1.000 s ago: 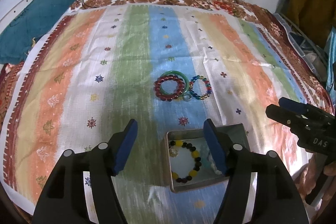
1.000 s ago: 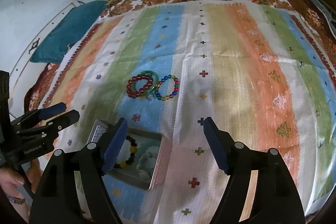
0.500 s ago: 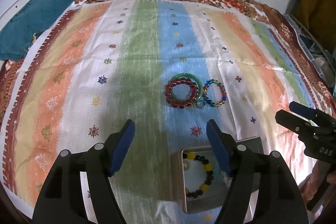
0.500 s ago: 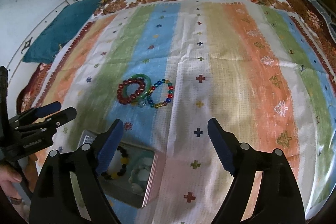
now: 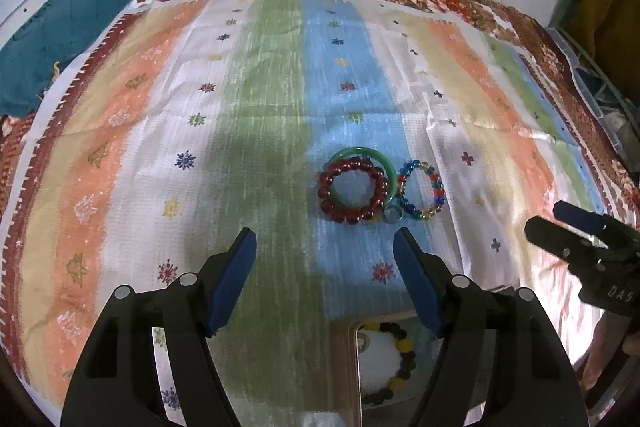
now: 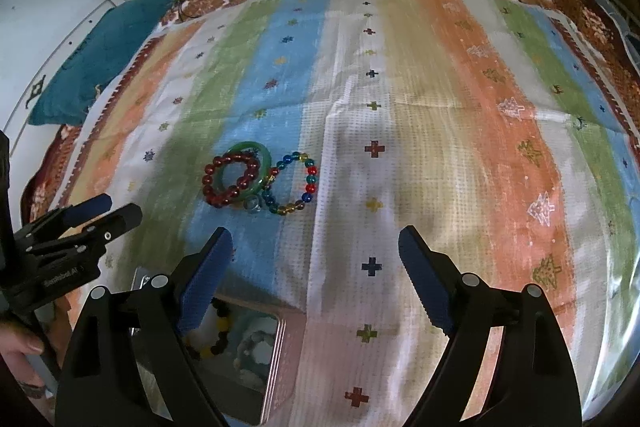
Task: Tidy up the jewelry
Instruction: 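Move both tools toward the red bead and multicolour bead bracelets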
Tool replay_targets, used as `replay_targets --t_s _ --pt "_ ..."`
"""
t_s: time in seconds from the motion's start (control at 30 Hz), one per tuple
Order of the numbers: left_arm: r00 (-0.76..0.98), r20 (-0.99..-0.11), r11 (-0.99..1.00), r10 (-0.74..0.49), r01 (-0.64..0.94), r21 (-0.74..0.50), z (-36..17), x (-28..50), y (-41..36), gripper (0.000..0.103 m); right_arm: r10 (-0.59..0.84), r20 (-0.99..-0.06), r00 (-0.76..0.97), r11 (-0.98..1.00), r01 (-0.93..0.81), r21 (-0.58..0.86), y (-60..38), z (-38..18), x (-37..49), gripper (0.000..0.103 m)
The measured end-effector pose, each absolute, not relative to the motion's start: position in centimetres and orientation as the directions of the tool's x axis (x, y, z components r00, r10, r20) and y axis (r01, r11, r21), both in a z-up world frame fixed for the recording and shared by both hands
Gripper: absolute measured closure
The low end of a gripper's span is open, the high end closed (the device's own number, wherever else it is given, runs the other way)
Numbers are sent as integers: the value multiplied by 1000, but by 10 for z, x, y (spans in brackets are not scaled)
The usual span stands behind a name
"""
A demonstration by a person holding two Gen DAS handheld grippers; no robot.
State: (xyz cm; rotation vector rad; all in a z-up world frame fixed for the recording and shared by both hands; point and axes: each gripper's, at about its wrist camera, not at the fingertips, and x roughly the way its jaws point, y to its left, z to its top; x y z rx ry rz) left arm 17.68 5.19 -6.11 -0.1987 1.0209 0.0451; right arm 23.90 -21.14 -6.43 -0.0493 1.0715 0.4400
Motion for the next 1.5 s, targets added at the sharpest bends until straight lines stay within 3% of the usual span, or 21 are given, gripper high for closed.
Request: replay_targets --t_s 1.07,1.5 --pt "451 -891 992 -45 -86 -93 -105 225 54 30 243 -893 378 921 -379 91 -183 -107 280 18" --pt "441 -892 988 -94 -72 -139 -123 242 59 32 191 -906 378 923 -382 35 -169 -123 296 18"
